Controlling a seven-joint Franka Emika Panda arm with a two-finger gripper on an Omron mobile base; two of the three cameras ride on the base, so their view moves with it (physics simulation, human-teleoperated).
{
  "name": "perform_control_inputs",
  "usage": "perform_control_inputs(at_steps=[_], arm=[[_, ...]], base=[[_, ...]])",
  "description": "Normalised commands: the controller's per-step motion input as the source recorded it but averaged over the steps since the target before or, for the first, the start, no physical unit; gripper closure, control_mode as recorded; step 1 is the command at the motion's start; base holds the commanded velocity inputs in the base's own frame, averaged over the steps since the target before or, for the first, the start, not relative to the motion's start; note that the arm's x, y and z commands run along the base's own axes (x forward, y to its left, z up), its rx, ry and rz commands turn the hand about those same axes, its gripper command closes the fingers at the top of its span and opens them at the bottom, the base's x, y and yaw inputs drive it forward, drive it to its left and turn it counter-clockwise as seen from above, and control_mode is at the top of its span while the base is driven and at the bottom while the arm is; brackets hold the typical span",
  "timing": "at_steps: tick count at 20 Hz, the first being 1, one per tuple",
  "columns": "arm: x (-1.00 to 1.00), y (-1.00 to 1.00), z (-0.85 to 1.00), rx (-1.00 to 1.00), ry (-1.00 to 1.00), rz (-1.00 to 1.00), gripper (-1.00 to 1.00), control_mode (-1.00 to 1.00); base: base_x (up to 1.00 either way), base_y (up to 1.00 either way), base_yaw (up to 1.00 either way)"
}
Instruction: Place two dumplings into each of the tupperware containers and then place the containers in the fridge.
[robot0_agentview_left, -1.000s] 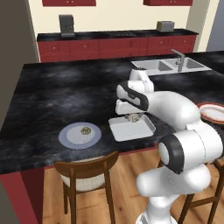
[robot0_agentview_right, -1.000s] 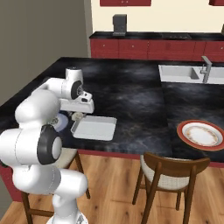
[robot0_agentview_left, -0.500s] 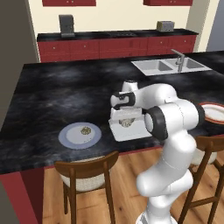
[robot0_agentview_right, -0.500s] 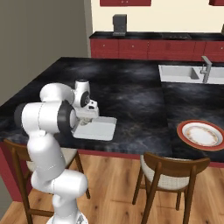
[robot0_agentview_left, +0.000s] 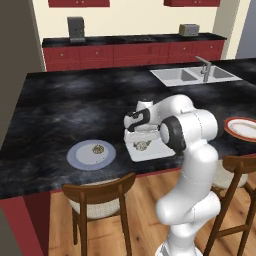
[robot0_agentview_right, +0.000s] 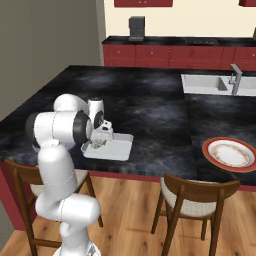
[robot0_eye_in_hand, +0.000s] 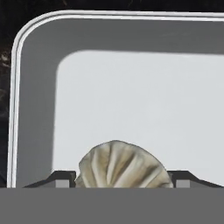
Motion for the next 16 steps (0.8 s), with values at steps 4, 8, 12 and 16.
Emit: perform_control_inputs(at_steps=[4,8,12,16], arm=[[0.04,0.0,0.0,0.0,0.0,0.0,-1.0,-1.0],[0.09,0.04,0.05,0.0,0.0,0.0,-1.0,-1.0],[0.0,0.0,0.08,0.0,0.02,0.0,-1.0,-1.0],[0.0,0.73,0.43,-0.06,0.0,0.0,-1.0,-1.0]], base=[[0.0,0.0,0.0],[0.0,0.0,0.0],[0.0,0.0,0.0],[0.0,0.0,0.0]])
